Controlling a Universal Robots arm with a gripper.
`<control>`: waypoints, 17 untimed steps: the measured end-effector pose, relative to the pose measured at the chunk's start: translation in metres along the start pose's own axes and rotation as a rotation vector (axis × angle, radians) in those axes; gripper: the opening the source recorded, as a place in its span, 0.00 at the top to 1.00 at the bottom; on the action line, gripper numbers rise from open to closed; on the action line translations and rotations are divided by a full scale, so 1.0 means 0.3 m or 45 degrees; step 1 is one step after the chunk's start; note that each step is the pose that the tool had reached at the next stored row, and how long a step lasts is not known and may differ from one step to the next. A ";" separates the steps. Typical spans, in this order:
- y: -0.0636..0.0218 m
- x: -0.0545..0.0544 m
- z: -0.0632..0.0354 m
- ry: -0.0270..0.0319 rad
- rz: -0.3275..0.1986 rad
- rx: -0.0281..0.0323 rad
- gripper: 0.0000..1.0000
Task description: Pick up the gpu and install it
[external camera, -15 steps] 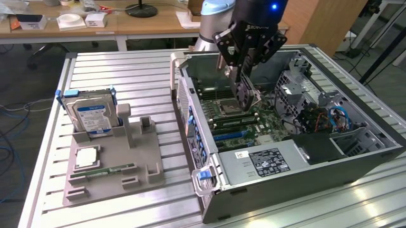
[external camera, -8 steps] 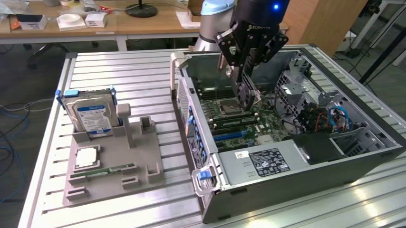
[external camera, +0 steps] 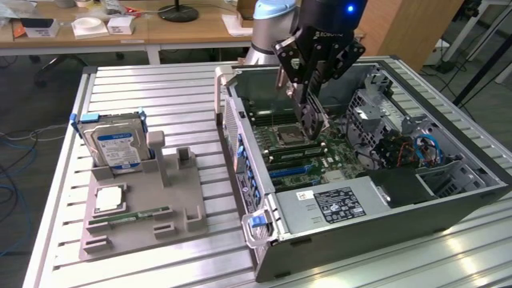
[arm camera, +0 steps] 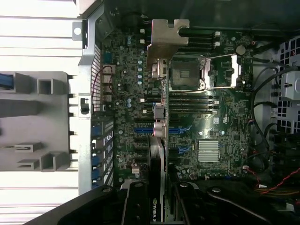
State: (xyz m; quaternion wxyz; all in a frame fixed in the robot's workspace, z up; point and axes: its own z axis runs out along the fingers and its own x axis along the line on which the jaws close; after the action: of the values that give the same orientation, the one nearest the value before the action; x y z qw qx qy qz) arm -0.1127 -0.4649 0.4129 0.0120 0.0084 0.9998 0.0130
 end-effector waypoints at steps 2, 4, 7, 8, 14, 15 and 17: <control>0.000 -0.003 0.000 0.0000 0.000 0.0000 0.74; 0.000 -0.005 0.000 0.0000 0.000 -0.0001 0.74; 0.000 -0.009 0.000 0.0001 0.000 0.0000 0.74; 0.000 -0.010 0.000 0.0000 0.000 0.0000 0.74; 0.000 -0.017 0.000 0.0000 0.000 0.0000 0.74; 0.000 -0.018 0.000 0.0000 0.000 0.0000 0.74; 0.000 -0.020 0.000 0.0000 0.000 0.0001 0.74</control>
State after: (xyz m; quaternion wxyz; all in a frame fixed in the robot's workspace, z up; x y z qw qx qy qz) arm -0.1066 -0.4649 0.4129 0.0120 0.0084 0.9998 0.0129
